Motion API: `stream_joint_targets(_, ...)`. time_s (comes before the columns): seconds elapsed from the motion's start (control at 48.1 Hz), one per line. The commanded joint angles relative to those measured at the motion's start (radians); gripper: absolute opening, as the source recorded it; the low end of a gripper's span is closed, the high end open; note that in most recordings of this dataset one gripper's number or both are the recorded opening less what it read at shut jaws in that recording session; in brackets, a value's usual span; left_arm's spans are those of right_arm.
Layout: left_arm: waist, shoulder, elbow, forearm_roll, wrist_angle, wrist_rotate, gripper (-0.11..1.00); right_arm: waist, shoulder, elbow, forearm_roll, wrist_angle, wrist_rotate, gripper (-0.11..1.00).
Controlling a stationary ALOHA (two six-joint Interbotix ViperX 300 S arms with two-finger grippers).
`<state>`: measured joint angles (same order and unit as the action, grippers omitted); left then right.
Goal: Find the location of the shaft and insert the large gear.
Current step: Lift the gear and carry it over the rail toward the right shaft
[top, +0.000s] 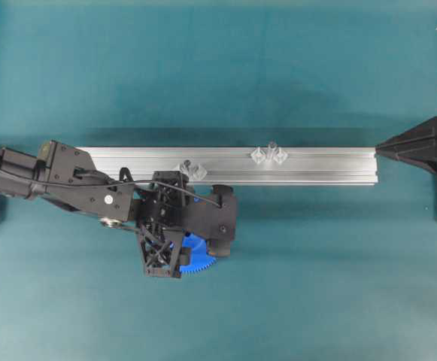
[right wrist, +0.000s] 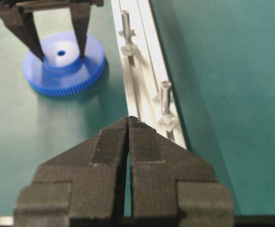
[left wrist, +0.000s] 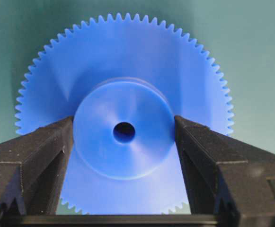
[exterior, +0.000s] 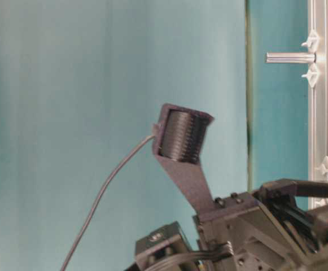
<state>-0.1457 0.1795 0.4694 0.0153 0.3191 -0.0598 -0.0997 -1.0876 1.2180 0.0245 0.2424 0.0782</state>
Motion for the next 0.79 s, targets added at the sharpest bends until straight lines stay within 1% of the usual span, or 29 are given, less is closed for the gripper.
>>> stream_joint_targets(0.0, 0.000, -0.051, -0.037, 0.002, -0.011, 0.002, 0.71, 0.000, 0.000, -0.006, 0.003, -0.003, 0.008, 0.01)
stream_joint_targets(0.187, 0.003, -0.086, -0.100, 0.005, 0.015, 0.005, 0.71, 0.000, -0.018, 0.000, 0.002, -0.003, 0.008, 0.01)
stream_joint_targets(0.27, 0.011, -0.097, -0.135, 0.008, 0.035, 0.018, 0.71, -0.002, -0.023, 0.003, 0.002, -0.003, 0.008, 0.01)
stream_joint_targets(0.395, 0.037, -0.107, -0.193, 0.011, 0.063, 0.077, 0.71, -0.002, -0.029, 0.005, 0.002, -0.003, 0.008, 0.01)
stream_joint_targets(0.582, 0.103, -0.100, -0.262, 0.011, 0.074, 0.198, 0.71, -0.002, -0.035, 0.006, 0.002, -0.003, 0.006, 0.01)
stream_joint_targets(0.666, 0.130, -0.072, -0.285, 0.011, 0.072, 0.230, 0.71, -0.002, -0.043, 0.008, 0.002, -0.003, 0.006, 0.01)
stream_joint_targets(0.77, 0.160, -0.032, -0.328, 0.011, 0.072, 0.250, 0.71, -0.002, -0.054, 0.011, 0.002, -0.003, 0.006, 0.01)
